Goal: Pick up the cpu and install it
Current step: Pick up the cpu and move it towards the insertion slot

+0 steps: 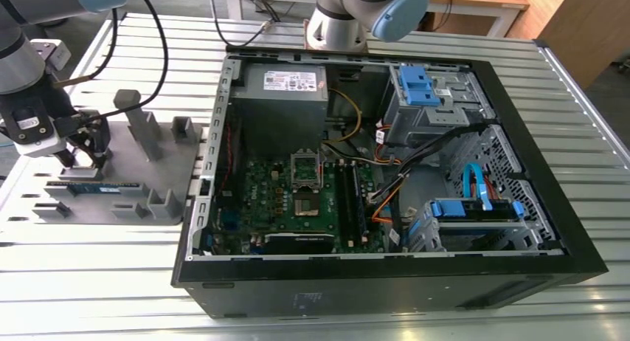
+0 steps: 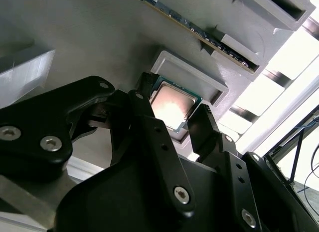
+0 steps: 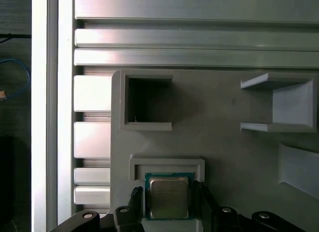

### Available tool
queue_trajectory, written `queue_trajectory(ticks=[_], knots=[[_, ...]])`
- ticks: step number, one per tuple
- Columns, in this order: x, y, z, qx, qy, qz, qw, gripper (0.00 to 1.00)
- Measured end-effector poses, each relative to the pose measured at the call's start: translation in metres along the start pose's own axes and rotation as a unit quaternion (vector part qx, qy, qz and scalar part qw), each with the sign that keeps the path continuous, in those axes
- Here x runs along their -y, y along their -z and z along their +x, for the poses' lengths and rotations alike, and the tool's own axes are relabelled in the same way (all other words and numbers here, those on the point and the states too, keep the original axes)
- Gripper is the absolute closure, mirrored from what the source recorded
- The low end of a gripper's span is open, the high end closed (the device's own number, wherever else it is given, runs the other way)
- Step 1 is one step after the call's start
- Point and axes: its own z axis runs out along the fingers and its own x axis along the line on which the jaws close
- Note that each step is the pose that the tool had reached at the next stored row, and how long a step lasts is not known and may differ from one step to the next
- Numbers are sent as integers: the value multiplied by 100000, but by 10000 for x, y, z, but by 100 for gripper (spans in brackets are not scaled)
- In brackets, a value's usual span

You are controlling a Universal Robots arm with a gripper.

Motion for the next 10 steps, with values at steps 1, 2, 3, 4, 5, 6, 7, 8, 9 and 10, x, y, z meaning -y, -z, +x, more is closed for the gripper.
queue_trajectory(ticks=[1, 2, 3, 4, 5, 6, 7, 8, 9, 10], knots=[[0, 0, 0, -29, -1, -1, 100000, 44], [0, 0, 0, -69, 2, 0, 100000, 44], [0, 0, 0, -102, 2, 0, 100000, 44], [0, 0, 0, -136, 0, 0, 100000, 44], [0, 0, 0, -169, 1, 1, 100000, 44], [0, 0, 0, -209, 2, 2, 100000, 44], [0, 0, 0, -244, 4, 2, 100000, 44], [0, 0, 0, -277, 2, 1, 100000, 44], [0, 0, 0, -315, 0, 4, 100000, 44], [0, 0, 0, -347, 5, 3, 99999, 44]])
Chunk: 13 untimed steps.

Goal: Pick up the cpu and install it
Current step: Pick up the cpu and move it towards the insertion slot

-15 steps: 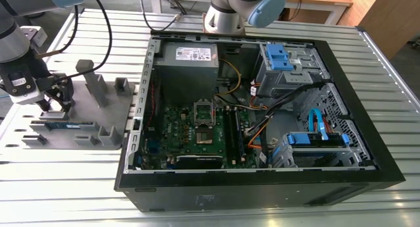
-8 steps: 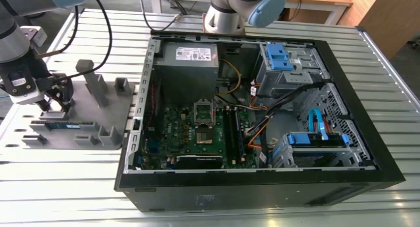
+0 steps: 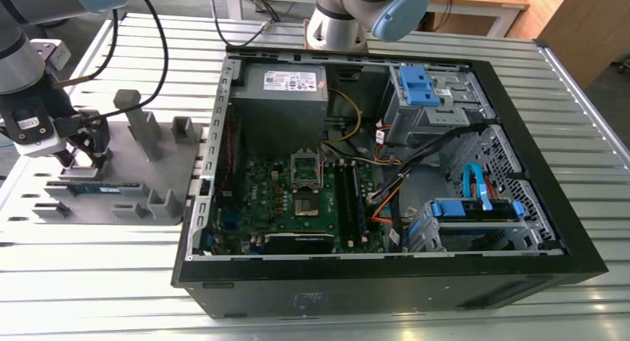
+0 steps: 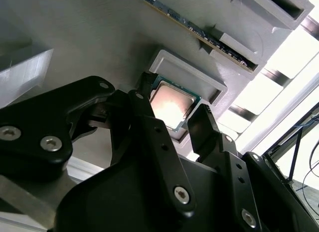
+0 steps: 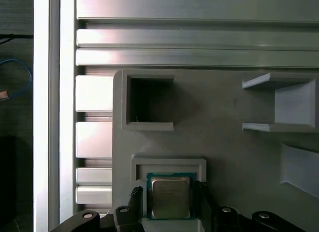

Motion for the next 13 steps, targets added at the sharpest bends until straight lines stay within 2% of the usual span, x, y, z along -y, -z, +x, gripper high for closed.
queue_trajectory(ticks=[7, 8, 13], knots=[[0, 0, 0, -249, -2, 3, 100000, 45], [0, 0, 0, -285, -2, 5, 100000, 52], [0, 1, 0, -463, -1, 8, 99999, 53]])
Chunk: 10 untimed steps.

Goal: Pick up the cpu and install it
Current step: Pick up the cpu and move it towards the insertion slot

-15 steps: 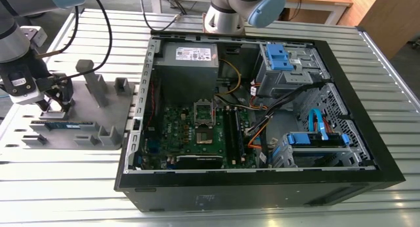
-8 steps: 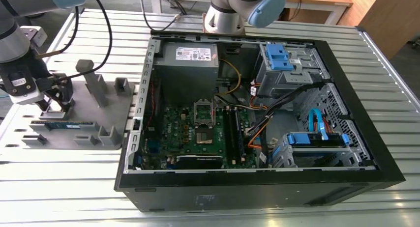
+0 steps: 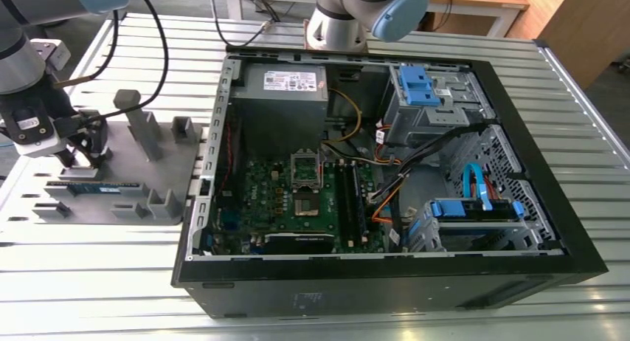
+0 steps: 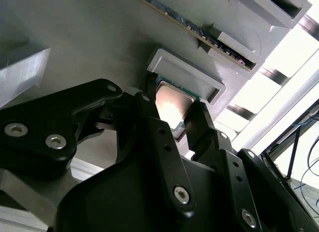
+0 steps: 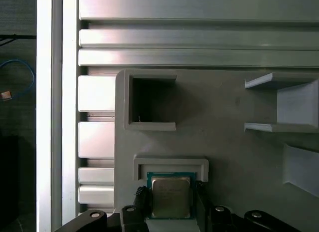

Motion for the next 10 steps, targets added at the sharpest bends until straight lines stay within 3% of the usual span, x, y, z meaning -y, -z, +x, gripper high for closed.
queue_trajectory(ticks=[6, 10], knots=[[0, 2, 0, -173, 1, 1, 100000, 53], [1, 61, -1, -175, 4, 42, 100000, 53]])
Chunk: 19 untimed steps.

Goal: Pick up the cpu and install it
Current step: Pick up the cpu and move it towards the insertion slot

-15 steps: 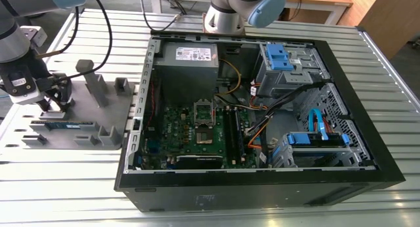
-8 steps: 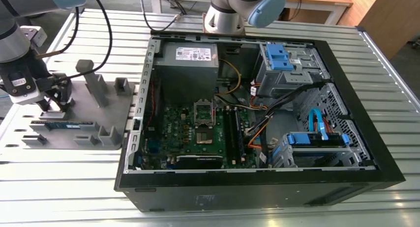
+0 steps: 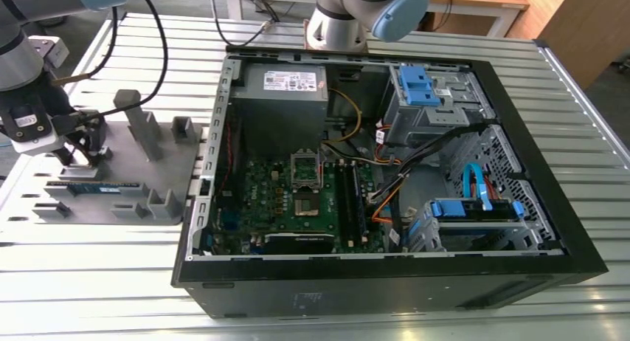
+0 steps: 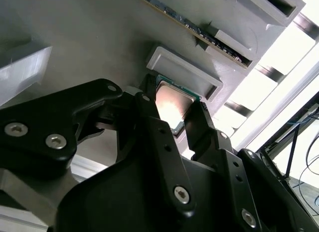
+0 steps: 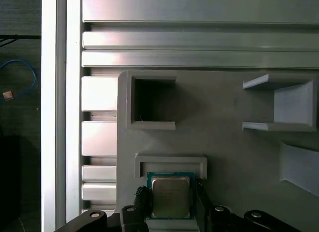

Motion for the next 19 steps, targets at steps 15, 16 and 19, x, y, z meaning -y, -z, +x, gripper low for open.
queue_trajectory(ticks=[15, 16, 19], knots=[[0, 10, 0, 392, -3, 68, 99999, 53], [0, 10, 0, 395, -4, 67, 99999, 53], [0, 25, 1, 392, -4, 70, 99999, 53]])
